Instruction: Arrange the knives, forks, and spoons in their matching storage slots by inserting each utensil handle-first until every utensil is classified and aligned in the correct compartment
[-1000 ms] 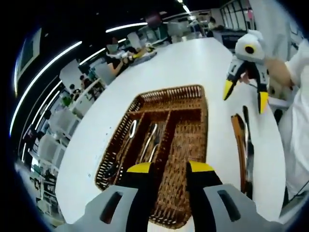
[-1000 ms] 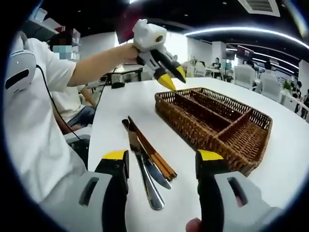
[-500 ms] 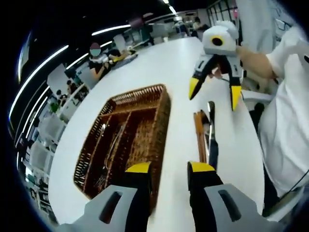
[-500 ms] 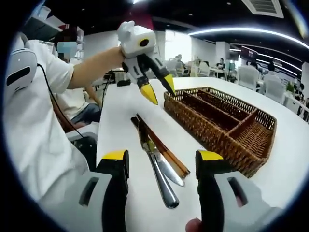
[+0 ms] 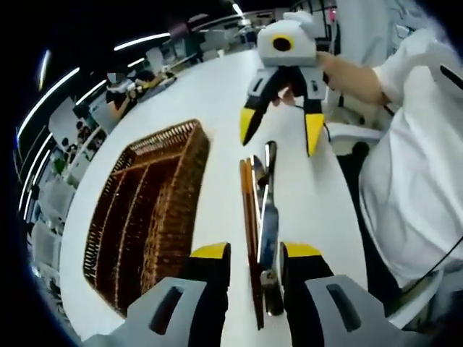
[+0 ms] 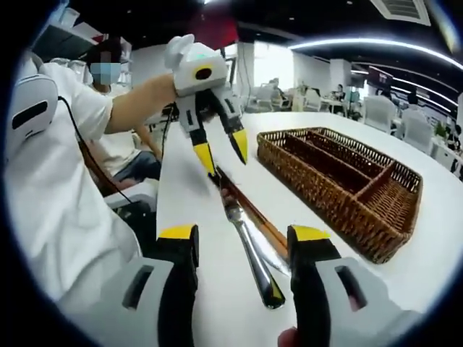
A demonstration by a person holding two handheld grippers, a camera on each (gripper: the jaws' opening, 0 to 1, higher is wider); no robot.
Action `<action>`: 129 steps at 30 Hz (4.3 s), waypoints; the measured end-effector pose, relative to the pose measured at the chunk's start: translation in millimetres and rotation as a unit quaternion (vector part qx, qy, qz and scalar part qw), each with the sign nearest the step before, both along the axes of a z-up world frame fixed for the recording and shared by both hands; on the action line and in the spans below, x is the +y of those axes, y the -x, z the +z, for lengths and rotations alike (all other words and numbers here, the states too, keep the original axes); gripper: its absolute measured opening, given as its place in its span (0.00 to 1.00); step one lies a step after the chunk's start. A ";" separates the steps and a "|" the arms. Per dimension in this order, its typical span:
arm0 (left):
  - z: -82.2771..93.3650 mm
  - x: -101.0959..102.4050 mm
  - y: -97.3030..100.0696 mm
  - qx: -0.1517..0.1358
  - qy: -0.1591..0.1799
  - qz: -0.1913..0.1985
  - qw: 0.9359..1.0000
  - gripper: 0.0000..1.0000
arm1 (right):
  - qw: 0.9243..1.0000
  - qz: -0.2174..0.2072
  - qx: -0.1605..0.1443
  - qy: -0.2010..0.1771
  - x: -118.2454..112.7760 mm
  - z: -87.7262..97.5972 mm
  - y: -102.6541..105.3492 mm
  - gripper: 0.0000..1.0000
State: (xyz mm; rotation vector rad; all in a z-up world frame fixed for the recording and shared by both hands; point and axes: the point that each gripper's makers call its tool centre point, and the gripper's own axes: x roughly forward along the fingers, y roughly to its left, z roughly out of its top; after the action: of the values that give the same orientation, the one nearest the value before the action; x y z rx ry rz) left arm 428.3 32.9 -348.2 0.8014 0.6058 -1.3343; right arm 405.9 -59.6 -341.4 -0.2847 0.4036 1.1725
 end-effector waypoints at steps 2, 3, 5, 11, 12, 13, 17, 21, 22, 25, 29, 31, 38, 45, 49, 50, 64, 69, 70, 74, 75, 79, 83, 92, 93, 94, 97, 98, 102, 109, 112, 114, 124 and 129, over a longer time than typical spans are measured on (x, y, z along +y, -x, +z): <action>-3.5 -0.1 0.6 0.005 -0.004 -0.004 1.000 0.26 | 1.000 0.006 0.001 0.003 2.0 -1.2 2.3 0.49; -5.1 -0.4 0.6 0.006 -0.006 -0.005 1.000 0.26 | 1.000 0.007 0.000 0.003 2.3 -1.3 2.6 0.49; -9.3 -3.0 5.9 0.011 -0.013 -0.010 1.000 0.26 | 1.000 0.009 0.001 0.003 3.8 -1.1 3.4 0.48; -13.8 -10.6 11.5 0.030 -0.014 -0.018 0.999 0.26 | 1.000 0.017 0.005 0.001 6.4 0.2 4.7 0.46; -15.1 -11.0 11.7 0.037 -0.015 -0.016 0.999 0.26 | 1.000 0.019 0.007 0.002 6.8 -0.1 5.3 0.46; -16.2 -11.1 12.8 0.046 -0.016 -0.014 0.999 0.26 | 1.000 0.020 0.009 0.002 7.2 -0.3 5.6 0.45; -19.4 -12.6 13.8 0.061 -0.017 -0.013 0.998 0.26 | 1.000 0.027 0.012 0.003 9.0 -0.8 7.4 0.45; -23.0 -14.1 14.4 0.071 -0.020 -0.013 0.997 0.26 | 0.999 0.034 0.018 0.006 9.8 -3.0 8.6 0.44; -24.3 -14.6 15.5 0.075 -0.021 -0.013 0.997 0.26 | 0.999 0.035 0.019 0.007 9.6 -3.6 8.6 0.44; -26.4 -15.8 16.8 0.080 -0.024 -0.012 0.996 0.28 | 0.999 0.037 0.021 0.008 9.2 -4.0 7.7 0.44; -28.1 -16.7 19.5 0.086 -0.027 -0.016 0.996 0.27 | 0.999 0.038 0.024 0.008 9.3 -4.6 7.2 0.44; -30.4 -17.5 19.6 0.088 -0.030 -0.017 0.995 0.27 | 0.999 0.038 0.025 0.009 9.3 -5.4 6.9 0.44; -34.1 -18.2 20.6 0.098 -0.033 -0.015 0.995 0.28 | 0.999 0.038 0.028 0.007 9.5 -5.8 5.9 0.44; -34.1 -19.3 24.1 0.102 -0.033 -0.018 0.994 0.27 | 0.999 0.038 0.029 0.007 10.0 -6.4 6.8 0.44; -36.3 -17.4 26.4 0.104 -0.040 -0.019 0.994 0.28 | 0.999 0.037 0.030 0.006 10.4 -6.3 7.1 0.44; -36.4 -17.3 26.4 0.104 -0.040 -0.019 0.994 0.28 | 0.999 0.037 0.030 0.005 10.5 -6.2 7.3 0.44; -36.7 -17.6 31.5 0.101 -0.044 -0.025 0.994 0.28 | 0.999 0.037 0.028 0.005 11.3 -5.7 12.0 0.44; -35.7 -18.4 34.6 0.098 -0.045 -0.030 0.994 0.28 | 0.999 0.038 0.028 0.005 11.8 -6.7 13.4 0.44; -34.7 -19.1 34.9 0.098 -0.043 -0.030 0.994 0.28 | 0.999 0.038 0.029 0.005 12.1 -6.9 13.8 0.44; -35.4 -20.8 37.1 0.101 -0.043 -0.033 0.993 0.28 | 0.999 0.039 0.029 0.006 12.6 -8.5 14.4 0.44; -36.2 -21.4 38.1 0.103 -0.043 -0.034 0.993 0.27 | 0.999 0.039 0.029 0.006 12.9 -8.5 14.5 0.44; -35.7 -22.3 42.9 0.110 -0.042 -0.043 0.992 0.27 | 0.999 0.040 0.029 0.007 13.3 -9.4 15.4 0.44; -35.9 -23.1 44.3 0.111 -0.042 -0.045 0.992 0.27 | 0.999 0.040 0.030 0.006 13.1 -9.4 15.0 0.44; -35.0 -23.7 45.2 0.105 -0.040 -0.044 0.993 0.27 | 0.999 0.042 0.028 0.008 13.3 -10.0 14.3 0.44; -34.3 -23.1 43.6 0.103 -0.039 -0.042 0.993 0.27 | 0.999 0.042 0.028 0.007 13.4 -10.1 14.4 0.44; -33.9 -22.5 42.5 0.101 -0.038 -0.040 0.993 0.27 | 0.999 0.042 0.028 0.008 13.5 -10.3 14.3 0.43; -32.4 -20.8 39.9 0.099 -0.036 -0.037 0.994 0.27 | 0.999 0.043 0.027 0.010 13.7 -10.3 13.7 0.43; -32.0 -19.8 38.1 0.097 -0.036 -0.033 0.994 0.27 | 0.999 0.044 0.026 0.011 13.7 -10.3 13.4 0.42; -32.4 -16.4 33.6 0.093 -0.038 -0.025 0.995 0.25 | 0.999 0.045 0.026 0.013 14.3 -10.0 12.3 0.41; -34.4 -11.4 27.5 0.086 -0.042 -0.009 0.995 0.23 | 0.998 0.048 0.024 0.016 15.9 -8.9 11.6 0.40; -36.6 -7.5 25.0 0.081 -0.051 -0.003 0.995 0.21 | 0.998 0.050 0.023 0.017 17.2 -7.8 11.6 0.40; -37.2 -6.7 23.9 0.079 -0.053 0.001 0.995 0.20 | 0.998 0.051 0.023 0.018 17.5 -7.2 11.4 0.39; -37.2 -4.7 20.2 0.072 -0.055 0.006 0.996 0.16 | 0.998 0.055 0.021 0.020 17.5 -4.4 8.8 0.37; -36.4 -7.5 17.5 0.071 -0.050 0.009 0.996 0.14 | 0.998 0.055 0.020 0.021 16.7 -4.0 7.6 0.36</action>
State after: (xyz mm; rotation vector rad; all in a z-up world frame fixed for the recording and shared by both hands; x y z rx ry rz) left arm 410.8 25.4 -384.6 0.7835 0.7956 -1.3602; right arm 398.3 -42.9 -345.4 -0.3244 0.4534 1.2807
